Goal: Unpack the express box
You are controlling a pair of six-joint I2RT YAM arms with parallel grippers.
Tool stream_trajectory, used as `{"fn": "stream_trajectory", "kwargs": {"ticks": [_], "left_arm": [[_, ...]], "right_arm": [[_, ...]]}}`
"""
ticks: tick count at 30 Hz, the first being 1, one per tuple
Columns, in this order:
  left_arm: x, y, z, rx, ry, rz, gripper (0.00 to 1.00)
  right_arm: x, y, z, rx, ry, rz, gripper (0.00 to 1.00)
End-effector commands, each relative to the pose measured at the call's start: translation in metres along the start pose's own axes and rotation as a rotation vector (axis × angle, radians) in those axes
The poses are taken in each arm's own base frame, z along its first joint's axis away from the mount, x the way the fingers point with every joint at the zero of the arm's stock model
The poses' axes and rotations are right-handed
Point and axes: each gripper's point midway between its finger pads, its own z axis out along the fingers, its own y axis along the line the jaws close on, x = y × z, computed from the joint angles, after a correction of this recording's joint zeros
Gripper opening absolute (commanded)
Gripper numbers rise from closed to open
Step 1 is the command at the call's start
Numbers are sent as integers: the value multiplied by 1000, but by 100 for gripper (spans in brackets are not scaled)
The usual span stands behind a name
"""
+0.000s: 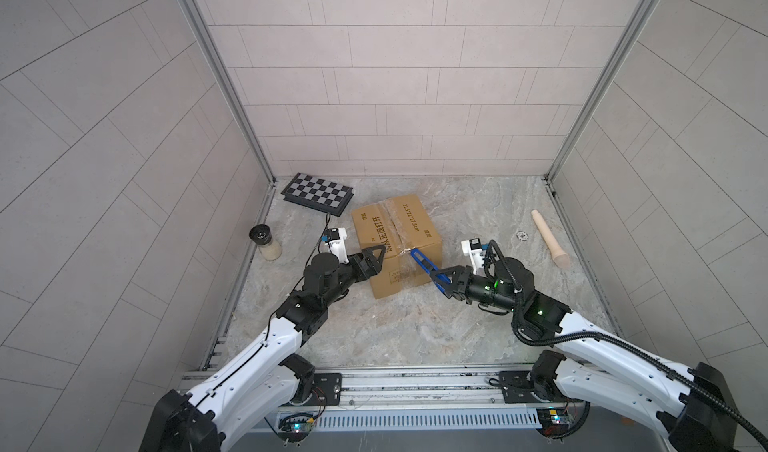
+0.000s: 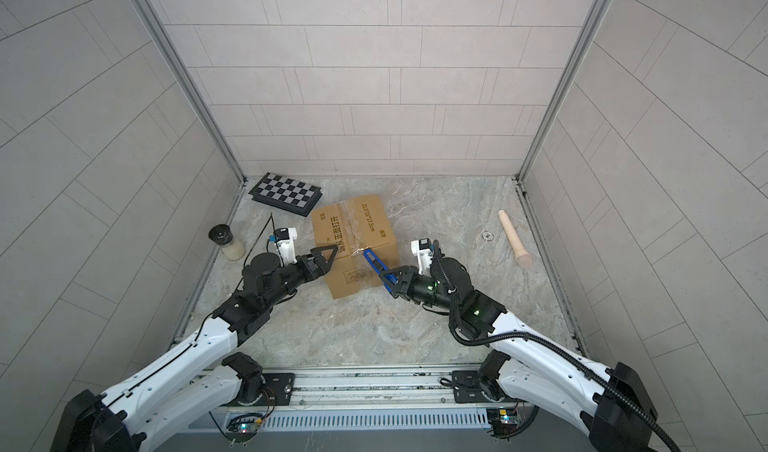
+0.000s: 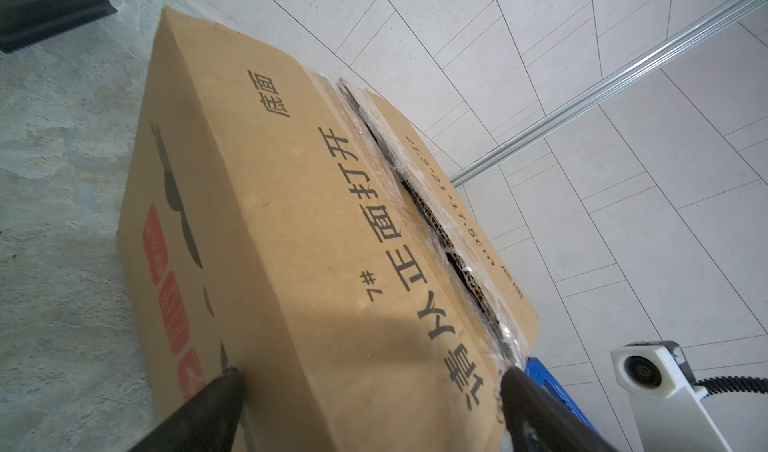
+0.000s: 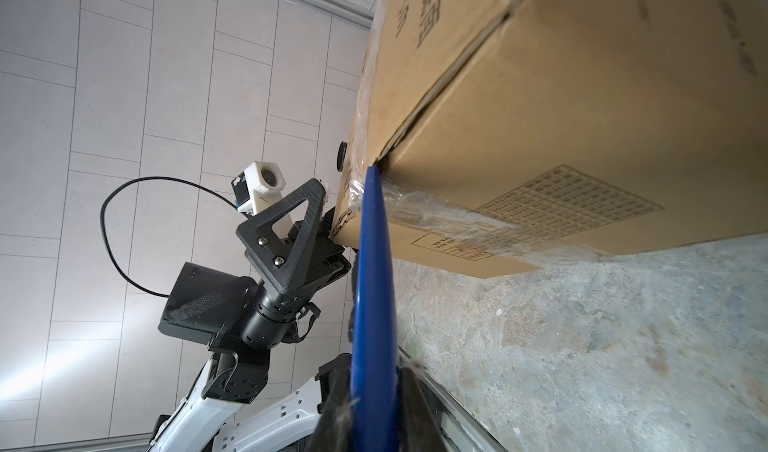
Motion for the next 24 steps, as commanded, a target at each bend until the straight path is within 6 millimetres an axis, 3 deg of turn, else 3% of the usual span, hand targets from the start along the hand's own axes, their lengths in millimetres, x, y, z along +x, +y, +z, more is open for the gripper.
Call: {"fn": "stream_trajectory", "kwargs": {"ticks": [1,9,16,18,21,24], "left_arm": [[-1,-28,-1,109,-1,4,100],[5,-25,3,101,7,-1,100],[13,-9,8,49,15,7,100],[14,-8,8,50,16,7,100],[12,-15,9,71,10,5,100],[10,-28,9,101,8,10,100]], "right_arm": [[10,20,2,-65,54,-46,0],[5,41,-1,-134,41,-31,0],[-3,64,-7,-212,8,-9,0],[-1,60,-5,-197,16,-13,0],[9,35,1,-80,52,-64,0],[16,29,8,-31,86,-99,0]]}}
